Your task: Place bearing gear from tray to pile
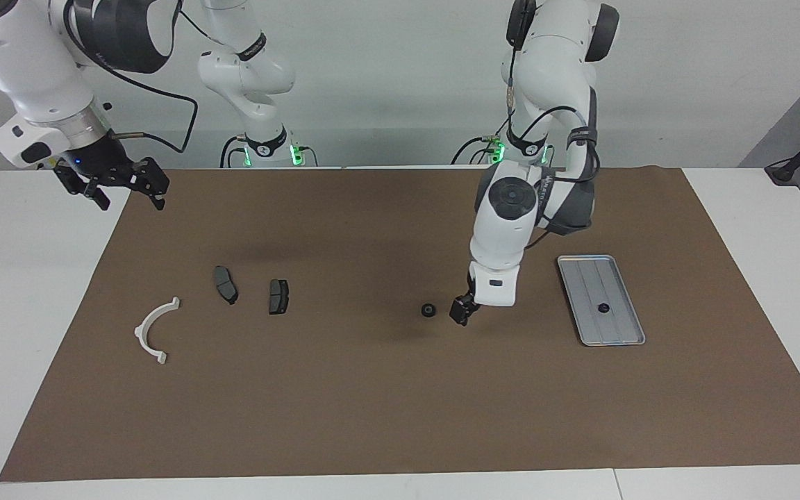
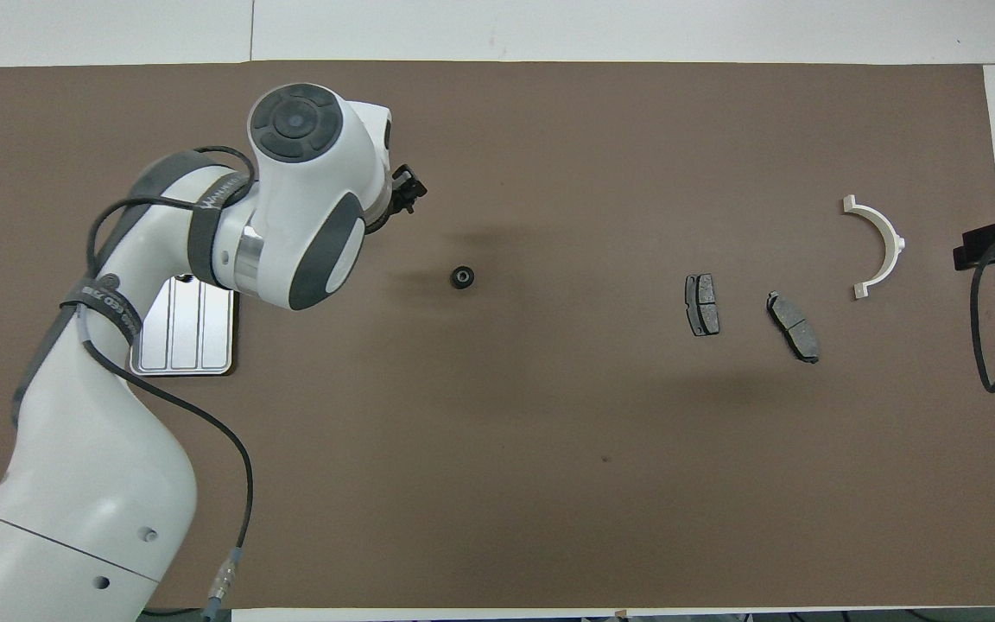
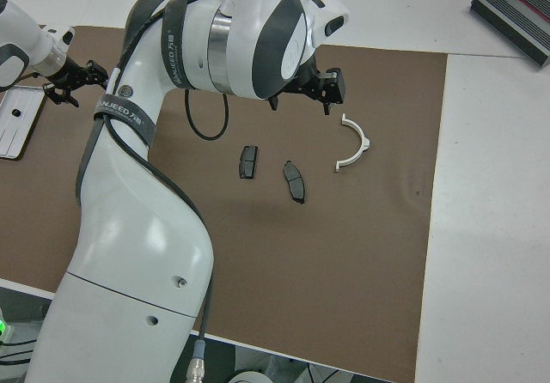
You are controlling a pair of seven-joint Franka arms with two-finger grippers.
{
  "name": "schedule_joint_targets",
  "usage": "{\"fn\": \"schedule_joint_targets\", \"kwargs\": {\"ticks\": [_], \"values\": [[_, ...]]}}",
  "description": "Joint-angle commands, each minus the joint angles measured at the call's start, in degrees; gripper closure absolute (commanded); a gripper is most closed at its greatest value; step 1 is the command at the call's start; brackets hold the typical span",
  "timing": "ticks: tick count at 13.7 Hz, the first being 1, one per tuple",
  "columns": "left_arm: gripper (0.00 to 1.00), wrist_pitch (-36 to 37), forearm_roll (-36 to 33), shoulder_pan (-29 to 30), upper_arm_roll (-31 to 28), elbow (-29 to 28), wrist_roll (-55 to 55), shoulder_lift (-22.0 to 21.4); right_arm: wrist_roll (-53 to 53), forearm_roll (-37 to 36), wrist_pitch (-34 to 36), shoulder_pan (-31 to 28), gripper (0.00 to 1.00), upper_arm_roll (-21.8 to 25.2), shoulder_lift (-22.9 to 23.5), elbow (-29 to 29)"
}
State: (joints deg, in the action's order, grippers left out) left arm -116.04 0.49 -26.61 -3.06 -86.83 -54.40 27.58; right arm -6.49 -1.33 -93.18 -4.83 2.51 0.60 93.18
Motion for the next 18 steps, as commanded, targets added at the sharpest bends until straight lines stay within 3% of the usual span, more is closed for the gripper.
{"fn": "schedule_joint_targets", "kwargs": {"ticks": [1, 5, 8, 10, 14, 18], "values": [[0.00, 4.1, -0.8, 5.0, 0.5, -1.2, 10.2, -3.8, -1.5, 0.8, -1.0, -0.7, 0.00, -0.2, -0.3, 0.9], [0.00, 5.7, -0.8, 10.2, 0.4, -5.2, 30.0, -6.5, -1.1, 0.8, -4.0, -0.1, 0.00, -0.3, 0.3, 1.8], [0.00, 5.1, -0.8, 13.9, 0.4, -6.3, 36.7, -6.9, 4.1, 2.1, -8.1, 0.0, 0.00, -3.8, 5.3, -0.8], [0.00, 2.7, -0.8, 16.1, 0.4, -8.4, 40.1, -7.4, 7.6, 1.7, -9.7, 0.7, 0.00, -6.4, 11.3, -5.0], [0.05, -9.3, -0.8, 19.7, 0.4, -20.3, 45.9, -11.0, 12.6, 0.2, -6.8, 7.2, 0.00, -6.5, 22.8, -18.7], [0.09, -10.5, -0.8, 21.9, 0.4, -21.4, 48.4, -11.0, 29.4, -4.7, -10.9, 18.3, 0.00, -6.8, 26.5, -18.2]]}}
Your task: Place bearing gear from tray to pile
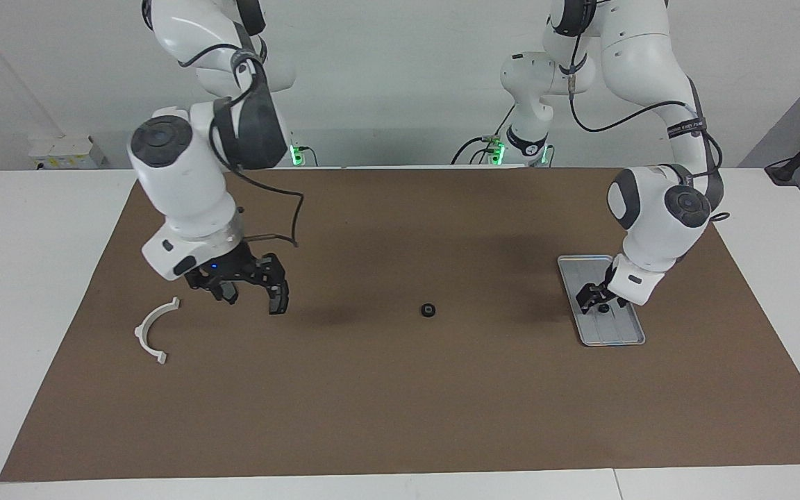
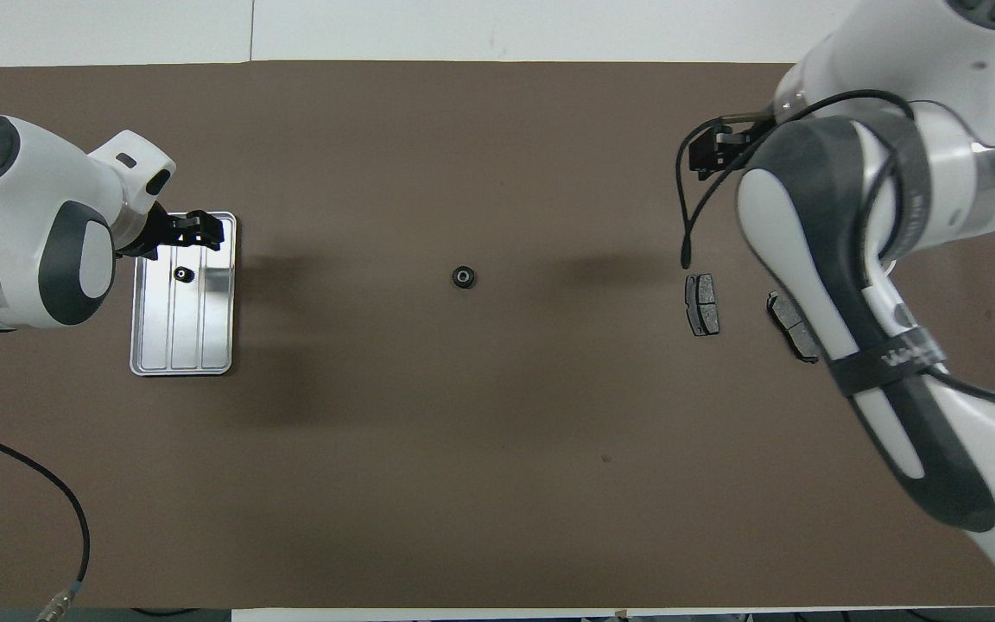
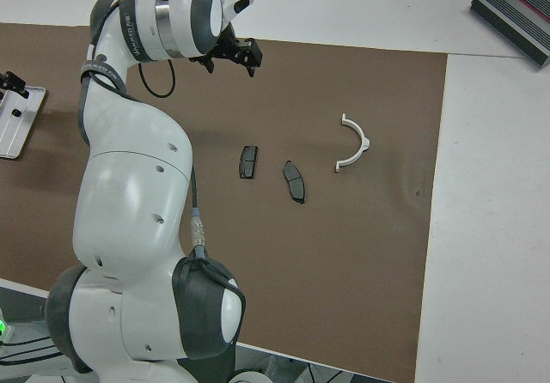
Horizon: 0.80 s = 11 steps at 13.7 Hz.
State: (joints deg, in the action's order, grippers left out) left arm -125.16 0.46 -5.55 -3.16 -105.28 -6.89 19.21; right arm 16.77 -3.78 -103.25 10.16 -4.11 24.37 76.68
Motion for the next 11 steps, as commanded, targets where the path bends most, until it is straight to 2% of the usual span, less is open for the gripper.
{"fn": "schedule_joint_targets", "kwargs": {"ticks": [1, 4, 7, 11], "values": [[0.09, -1.8, -0.7, 1.3, 0.5, -3.4, 1.6, -2.4, 9.4, -2.5, -2.6, 5.0, 0.00, -0.2, 4.2, -1.8], [0.09, -4.2, -0.7, 1.6, 0.5, -3.8, 3.0, -1.5, 19.6, -2.6, -6.2, 11.9, 0.00, -0.2, 7.9, -1.9], [0.14, -5.7, -0.7, 2.5, 0.5, -4.5, 3.2, -0.7, 25.8, -2.7, -6.9, 16.6, 0.00, -0.2, 12.0, -5.0], [0.22, -9.0, -0.7, 3.0, 0.5, -6.5, 3.3, -0.4, 28.4, -2.0, -8.7, 18.0, 0.00, -0.4, 13.2, -5.2]]}}
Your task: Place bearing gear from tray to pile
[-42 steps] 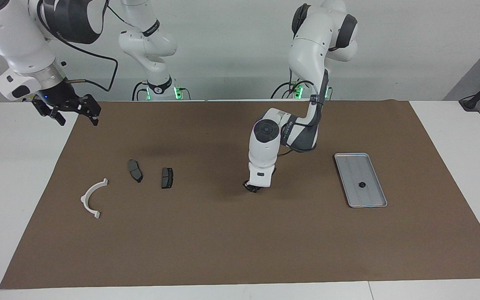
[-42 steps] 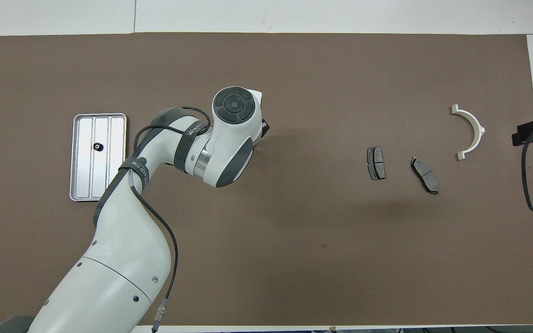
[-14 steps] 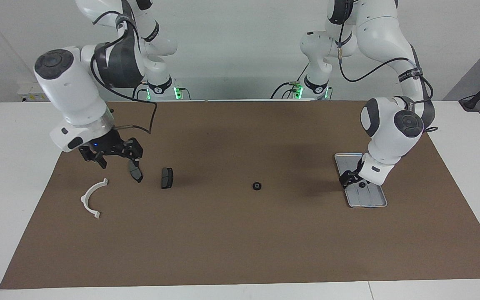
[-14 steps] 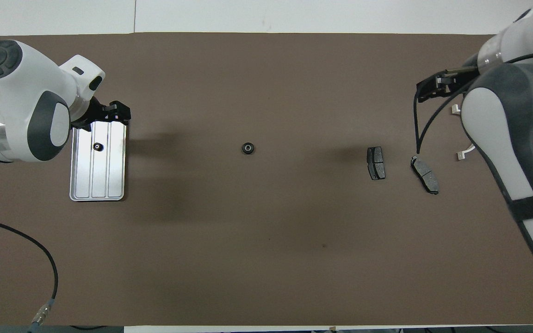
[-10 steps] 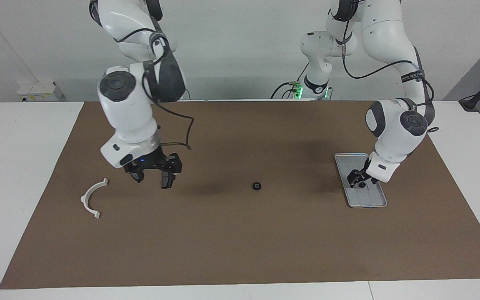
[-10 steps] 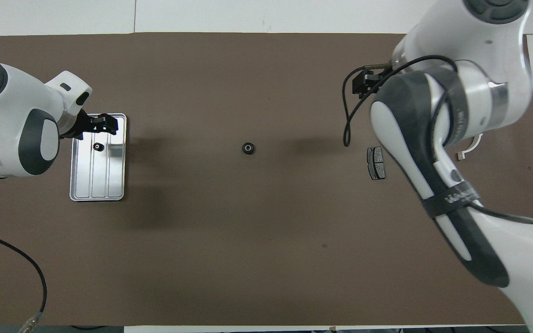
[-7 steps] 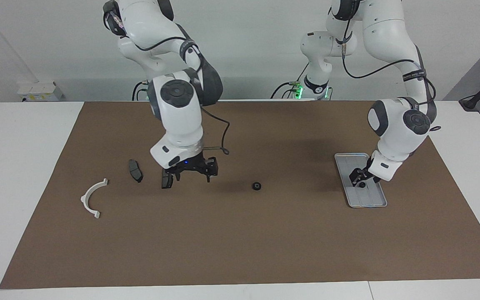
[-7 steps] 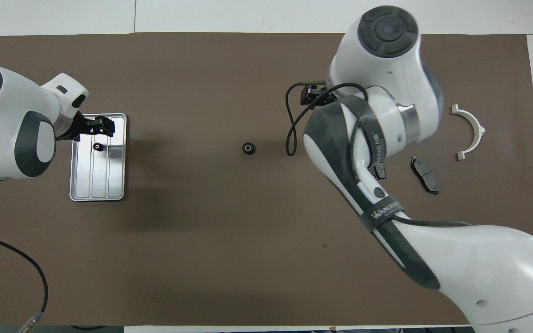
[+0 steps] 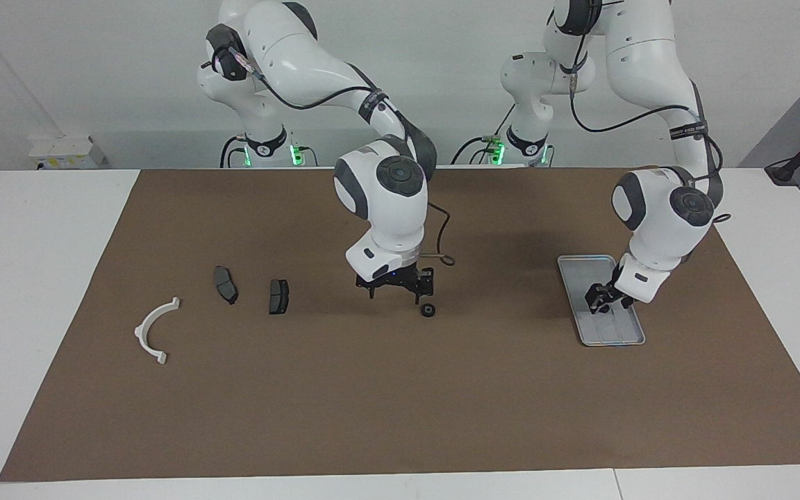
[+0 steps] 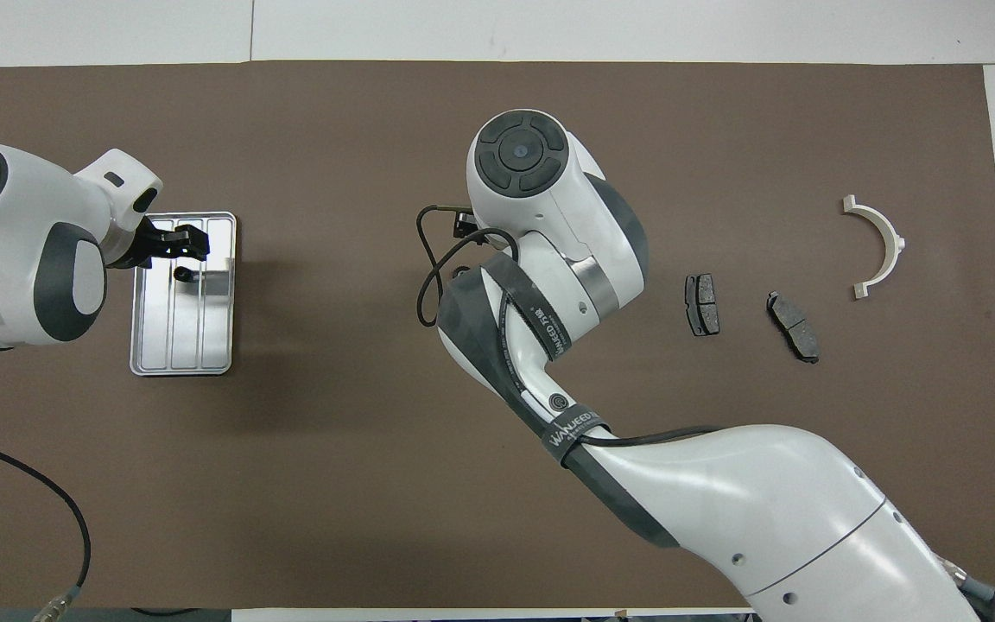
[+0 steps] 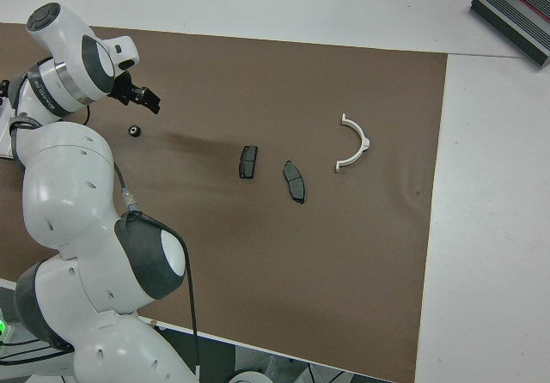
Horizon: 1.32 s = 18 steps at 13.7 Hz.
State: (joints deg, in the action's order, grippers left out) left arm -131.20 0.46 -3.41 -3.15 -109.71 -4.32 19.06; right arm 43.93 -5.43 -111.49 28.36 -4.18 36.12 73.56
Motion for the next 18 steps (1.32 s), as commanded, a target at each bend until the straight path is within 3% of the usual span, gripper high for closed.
{"fn": "schedule_joint_targets", "kwargs": {"ticks": [1, 5, 8, 17, 18], "values": [[0.22, -2.9, -0.7, 1.5, 0.6, -2.3, 0.7, -0.2, 1.5, 0.7, -1.6, -0.1, 0.00, -0.3, 1.6, -2.1], [0.24, -5.1, -0.7, 1.6, 0.5, -4.3, 0.6, -0.2, 1.9, 2.2, -3.2, 1.9, 0.00, -0.4, 3.2, -2.0], [0.31, -4.9, -0.6, 1.4, 0.6, -4.5, -0.2, -0.2, 2.0, 4.2, -5.2, 3.0, 0.00, -0.4, 4.5, -2.0], [0.35, -5.0, -0.4, 1.2, 0.6, -6.0, -0.5, -0.6, 2.6, 4.1, -11.6, 3.6, 0.00, -0.4, 7.0, -0.9], [0.41, -4.9, -0.4, 1.2, 0.6, -6.0, -0.5, -0.6, 2.5, 4.2, -11.6, 3.7, 0.00, -0.4, 7.0, -0.7]]}}
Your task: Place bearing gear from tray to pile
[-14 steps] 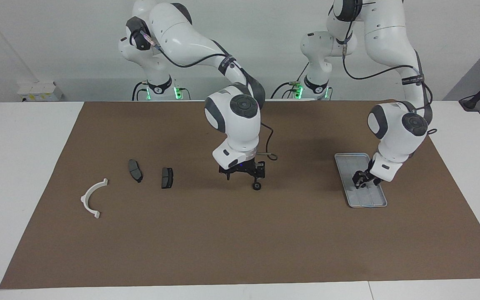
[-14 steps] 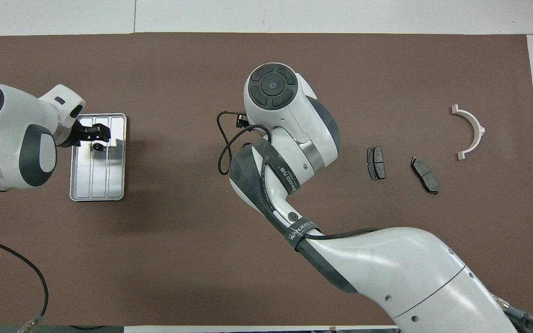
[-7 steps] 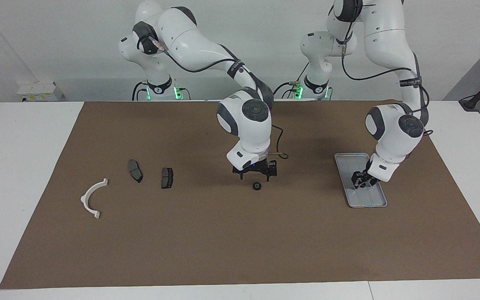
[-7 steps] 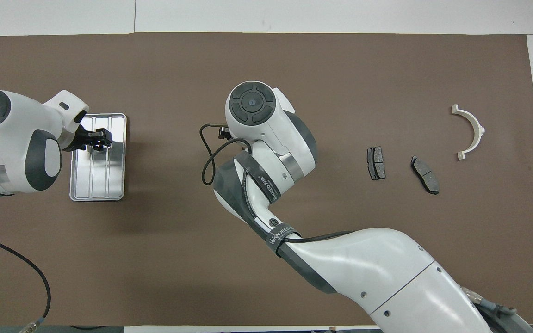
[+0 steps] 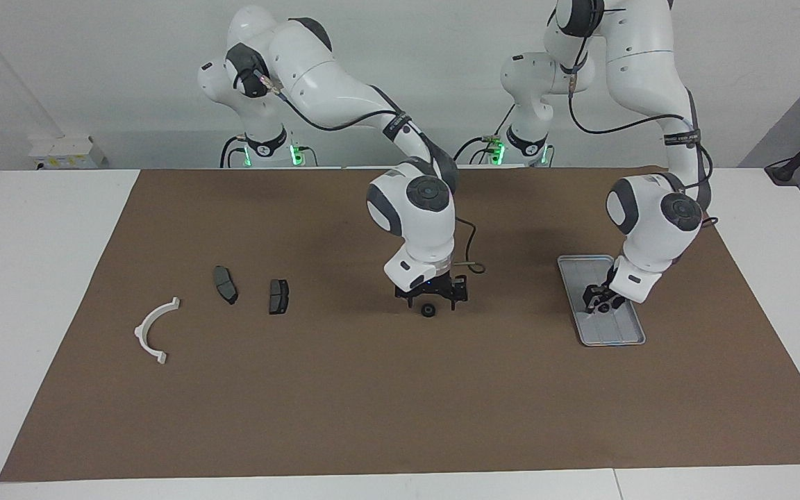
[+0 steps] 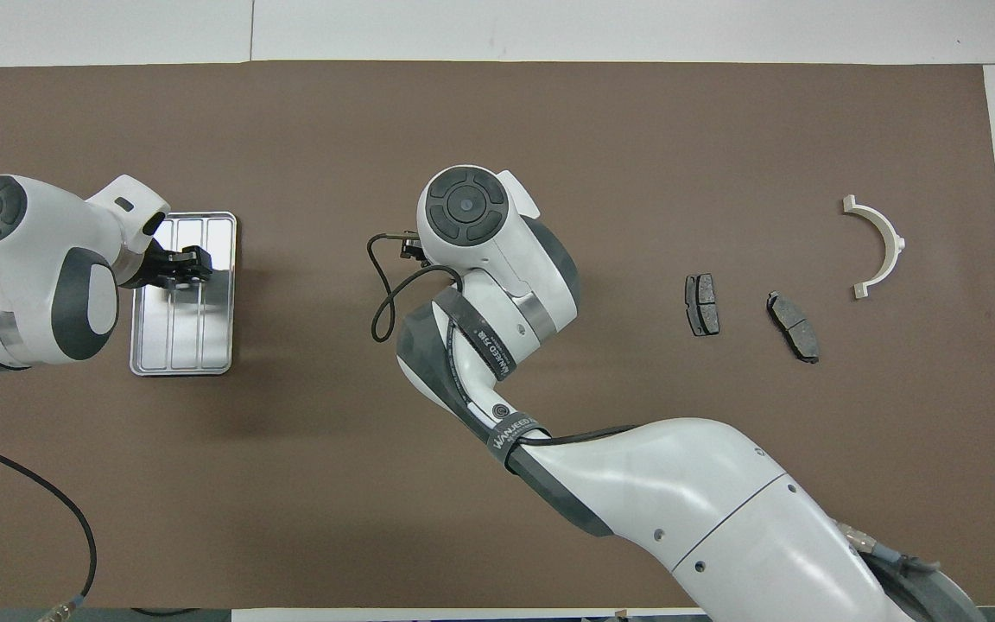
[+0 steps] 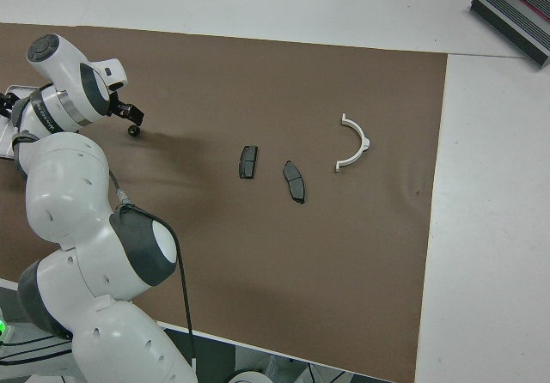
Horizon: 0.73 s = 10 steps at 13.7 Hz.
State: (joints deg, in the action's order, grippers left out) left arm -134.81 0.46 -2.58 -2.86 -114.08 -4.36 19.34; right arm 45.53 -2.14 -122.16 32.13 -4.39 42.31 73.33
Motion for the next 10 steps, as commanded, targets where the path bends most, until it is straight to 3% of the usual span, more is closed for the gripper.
{"fn": "schedule_joint_targets", "kwargs": {"ticks": [1, 4, 6, 10], "values": [[0.45, -1.3, -0.3, 0.4, 0.3, -1.7, -0.5, -0.9, 0.5, 1.0, -1.0, -0.2, 0.00, -0.2, 0.8, 0.1], [0.68, -1.4, -0.3, 0.0, 0.3, -1.7, -0.7, -0.9, 0.3, 1.0, -1.2, -0.5, 0.00, -0.2, 0.8, 1.3], [0.98, -1.5, -0.3, 0.0, 0.3, -1.9, -0.7, -0.9, -0.6, 1.1, -2.6, -0.5, 0.00, -0.2, 0.8, 3.6], [1.00, -1.3, -0.3, -0.2, 0.3, -2.0, -0.8, -1.0, -0.6, 1.2, -3.9, -0.2, 0.00, -0.2, 0.3, 5.2]]}}
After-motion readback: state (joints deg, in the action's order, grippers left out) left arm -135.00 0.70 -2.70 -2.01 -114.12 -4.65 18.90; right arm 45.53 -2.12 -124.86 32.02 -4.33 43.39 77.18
